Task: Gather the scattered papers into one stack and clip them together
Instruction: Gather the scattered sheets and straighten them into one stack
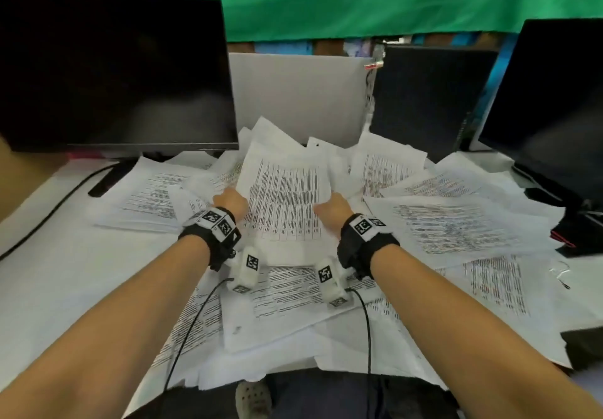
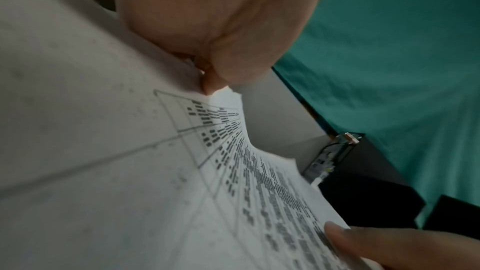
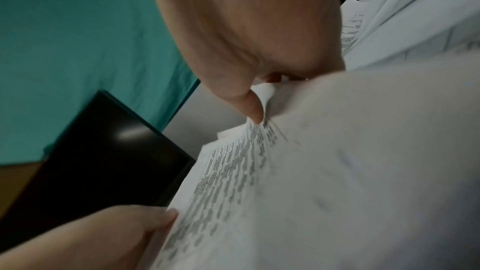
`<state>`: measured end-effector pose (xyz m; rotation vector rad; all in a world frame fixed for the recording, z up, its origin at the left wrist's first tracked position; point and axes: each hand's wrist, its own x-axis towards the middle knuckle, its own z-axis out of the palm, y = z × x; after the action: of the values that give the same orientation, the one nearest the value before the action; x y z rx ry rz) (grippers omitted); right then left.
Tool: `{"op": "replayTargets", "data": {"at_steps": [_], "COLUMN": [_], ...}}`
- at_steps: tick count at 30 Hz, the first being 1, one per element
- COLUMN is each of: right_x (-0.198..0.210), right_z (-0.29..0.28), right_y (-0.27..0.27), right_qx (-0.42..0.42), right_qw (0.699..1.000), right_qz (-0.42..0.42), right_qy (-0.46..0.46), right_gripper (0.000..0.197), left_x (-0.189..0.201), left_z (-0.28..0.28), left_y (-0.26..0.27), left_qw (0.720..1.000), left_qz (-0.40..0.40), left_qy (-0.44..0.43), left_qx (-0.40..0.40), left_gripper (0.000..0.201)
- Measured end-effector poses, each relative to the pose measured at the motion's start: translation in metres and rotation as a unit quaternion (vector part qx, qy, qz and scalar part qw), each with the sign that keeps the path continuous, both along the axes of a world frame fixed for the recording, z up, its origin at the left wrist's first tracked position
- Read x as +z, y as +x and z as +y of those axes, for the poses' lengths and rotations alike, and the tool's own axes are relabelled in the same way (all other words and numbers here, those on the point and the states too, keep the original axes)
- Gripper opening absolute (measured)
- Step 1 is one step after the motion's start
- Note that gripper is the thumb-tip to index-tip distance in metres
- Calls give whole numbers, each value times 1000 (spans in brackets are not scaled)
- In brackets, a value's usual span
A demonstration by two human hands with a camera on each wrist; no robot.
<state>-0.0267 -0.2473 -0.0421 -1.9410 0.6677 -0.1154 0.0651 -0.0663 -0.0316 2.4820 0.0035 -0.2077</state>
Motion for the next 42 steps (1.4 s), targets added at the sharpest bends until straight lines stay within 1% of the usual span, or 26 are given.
{"op": "replayTargets", "data": {"at_steps": [2,4,6,8,9,10,11,12,13,14,15,17,18,20,22,25,28,29,31,33,34,36,37,39,41,42], "right_x": [3,1,-3,-9,-12,-16,-20,-23,-25,-28,-30,-32,-32,-34,-34,-37,-39,-40,-42,-40,-39,-37,-36,-34,-35,-36], "right_z": [12,16,17,18,18,16,15,13,12,10,8,4,4,5,7,6,6,5,4,4,4,4,5,4,4,3], "right_y": [-4,-4,-1,3,5,7,8,8,8,9,9,7,7,7,6,6,5,6,7,5,4,2,0,-1,0,1], "right_qx": [5,2,-7,-8,-13,-20,-28,-34,-34,-31,-30,-33,-37,-46,-50,-49,-47,-47,-47,-46,-44,-35,-28,-18,-15,-16], "right_qw": [1000,999,998,998,999,999,999,999,999,999,999,998,998,997,996,996,996,996,996,995,995,993,992,991,992,992], "right_qz": [21,40,44,37,31,24,22,18,15,12,10,0,-6,-13,-19,-32,-40,-41,-47,-53,-56,-60,-62,-64,-61,-59], "right_qy": [-5,25,50,46,39,32,28,28,35,39,41,52,58,68,65,62,59,59,61,65,72,94,104,113,109,109], "right_gripper": [54,57,53,48,46,44,42,39,37,36,37,40,42,45,44,40,38,37,37,37,35,32,34,40,43,44], "left_x": [-11,-21,-28,-25,-21,-16,-10,-1,7,15,24,30,29,21,7,2,10,13,13,5,-5,-10,-10,-3,1,2], "left_z": [3,4,4,8,11,16,26,39,56,76,98,146,169,199,209,196,175,169,163,164,167,172,174,170,163,160], "left_y": [0,-1,-1,-2,0,2,3,3,3,5,5,8,7,-1,-8,-21,-33,-37,-39,-31,-19,-9,-9,-20,-29,-32], "left_qw": [999,998,996,995,994,991,979,956,936,930,939,968,977,987,984,977,969,966,961,956,955,954,955,953,948,948], "left_qz": [41,52,46,62,83,114,153,186,194,173,138,66,59,113,176,183,197,203,200,205,211,219,220,236,260,259], "left_qy": [25,46,81,78,40,-21,-116,-220,-292,-324,-314,-233,-189,-100,-12,82,99,103,120,107,98,97,95,71,25,19], "left_qx": [17,10,-8,-31,-49,-66,-71,-56,-32,-6,18,61,76,61,10,-72,-109,-120,-152,-182,-185,-178,-173,-177,-181,-184], "left_gripper": [58,73,72,64,59,56,57,57,54,49,48,51,52,54,58,69,68,71,85,91,91,92,91,86,77,77]}}
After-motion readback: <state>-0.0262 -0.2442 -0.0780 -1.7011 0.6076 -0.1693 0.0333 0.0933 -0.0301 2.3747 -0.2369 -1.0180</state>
